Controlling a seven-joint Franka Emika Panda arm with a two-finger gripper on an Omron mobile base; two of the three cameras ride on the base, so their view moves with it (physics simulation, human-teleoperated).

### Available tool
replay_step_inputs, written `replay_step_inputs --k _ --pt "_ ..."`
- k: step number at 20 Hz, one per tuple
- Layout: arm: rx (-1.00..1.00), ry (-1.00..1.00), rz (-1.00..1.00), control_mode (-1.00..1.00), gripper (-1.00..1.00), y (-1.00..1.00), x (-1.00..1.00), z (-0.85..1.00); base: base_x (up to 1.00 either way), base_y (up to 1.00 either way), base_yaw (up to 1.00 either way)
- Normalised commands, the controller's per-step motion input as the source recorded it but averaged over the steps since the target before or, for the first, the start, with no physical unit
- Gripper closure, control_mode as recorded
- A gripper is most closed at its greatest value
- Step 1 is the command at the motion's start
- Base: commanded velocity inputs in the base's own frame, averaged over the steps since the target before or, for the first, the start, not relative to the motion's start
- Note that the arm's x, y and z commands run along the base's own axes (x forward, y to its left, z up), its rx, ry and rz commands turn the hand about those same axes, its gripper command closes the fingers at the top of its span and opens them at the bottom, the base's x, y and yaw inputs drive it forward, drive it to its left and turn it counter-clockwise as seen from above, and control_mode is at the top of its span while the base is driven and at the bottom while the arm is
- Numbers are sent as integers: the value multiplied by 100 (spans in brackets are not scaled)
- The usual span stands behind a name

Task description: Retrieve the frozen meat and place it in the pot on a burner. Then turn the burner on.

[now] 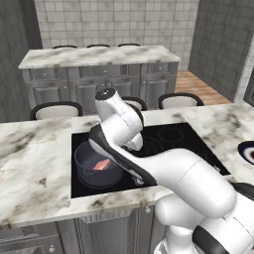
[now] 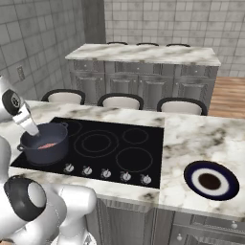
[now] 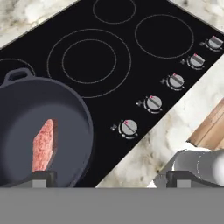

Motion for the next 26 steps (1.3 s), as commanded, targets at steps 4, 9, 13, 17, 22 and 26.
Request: replay_step_inputs --k 4,9,13,17,22,26 --pt "9 2 13 -100 -100 -66 -17 71 0 0 0" --pt "11 2 7 -100 -100 -56 7 0 0 0 0" --pt "-2 28 10 -100 -100 -40 14 0 0 0 0" --pt "-2 27 18 -100 -100 -29 0 -5 0 0 0" --pt "0 12 14 -100 -100 -5 0 -28 0 0 0" --pt "0 -1 5 -100 -100 3 0 -33 0 0 0"
